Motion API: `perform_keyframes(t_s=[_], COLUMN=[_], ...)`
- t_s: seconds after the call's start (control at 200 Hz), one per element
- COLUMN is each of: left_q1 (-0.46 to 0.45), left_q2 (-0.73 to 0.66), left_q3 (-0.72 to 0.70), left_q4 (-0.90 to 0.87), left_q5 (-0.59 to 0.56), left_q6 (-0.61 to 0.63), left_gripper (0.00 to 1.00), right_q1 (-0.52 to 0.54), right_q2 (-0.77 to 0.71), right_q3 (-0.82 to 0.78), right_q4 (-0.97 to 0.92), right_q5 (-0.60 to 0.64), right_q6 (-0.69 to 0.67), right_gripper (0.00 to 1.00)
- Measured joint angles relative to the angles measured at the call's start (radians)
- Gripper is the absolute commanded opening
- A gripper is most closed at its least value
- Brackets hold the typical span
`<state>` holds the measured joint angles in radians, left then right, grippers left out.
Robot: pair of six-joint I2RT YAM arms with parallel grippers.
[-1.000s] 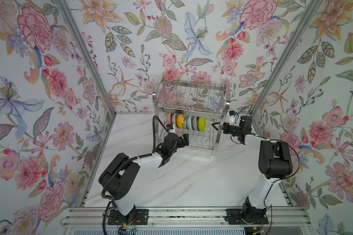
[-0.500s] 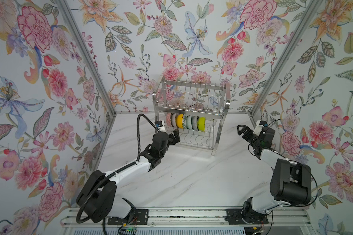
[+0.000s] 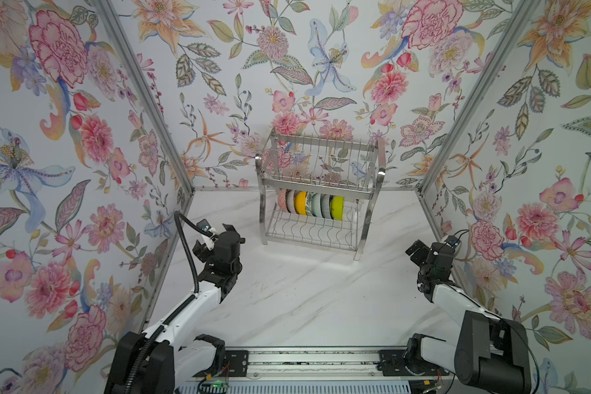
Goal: Load bowls into a dish rack
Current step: Reset both arms
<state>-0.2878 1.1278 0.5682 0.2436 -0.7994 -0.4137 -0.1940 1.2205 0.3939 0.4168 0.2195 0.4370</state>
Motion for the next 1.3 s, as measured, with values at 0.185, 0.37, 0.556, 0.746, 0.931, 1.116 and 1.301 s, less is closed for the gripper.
perform_keyframes(t_s=[0.185,0.37,0.556,0.746,0.931,1.116,1.301], left_q1=[0.114,0.152,0.157,0.147,0.12,0.108,0.095], left_q2=[0.113,0.272,0.38,0.392,0.406,0.416,0.416], left_q3=[-0.054,-0.133,-0.148,-0.177,-0.193,-0.196,-0.249], left_q4=[0.1,0.354,0.542,0.705,0.798,0.839,0.917], left_q5=[-0.229,-0.251,-0.118,0.015,0.099,0.153,0.169], left_q6=[0.078,0.181,0.288,0.378,0.457,0.5,0.527], left_gripper=[0.99,0.99,0.99,0.99,0.99,0.99,0.99], right_q1=[0.075,0.157,0.167,0.167,0.173,0.175,0.192], right_q2=[0.045,0.129,0.132,0.133,0.196,0.214,0.217], right_q3=[-0.075,-0.027,-0.029,-0.158,-0.194,-0.227,-0.246], right_q4=[0.138,0.188,0.258,0.503,0.67,0.77,0.841], right_q5=[0.126,0.203,0.226,0.211,0.208,0.212,0.219], right_q6=[-0.101,-0.183,-0.225,-0.262,-0.274,-0.277,-0.289], right_gripper=[0.99,0.99,0.99,0.98,0.99,0.99,0.99])
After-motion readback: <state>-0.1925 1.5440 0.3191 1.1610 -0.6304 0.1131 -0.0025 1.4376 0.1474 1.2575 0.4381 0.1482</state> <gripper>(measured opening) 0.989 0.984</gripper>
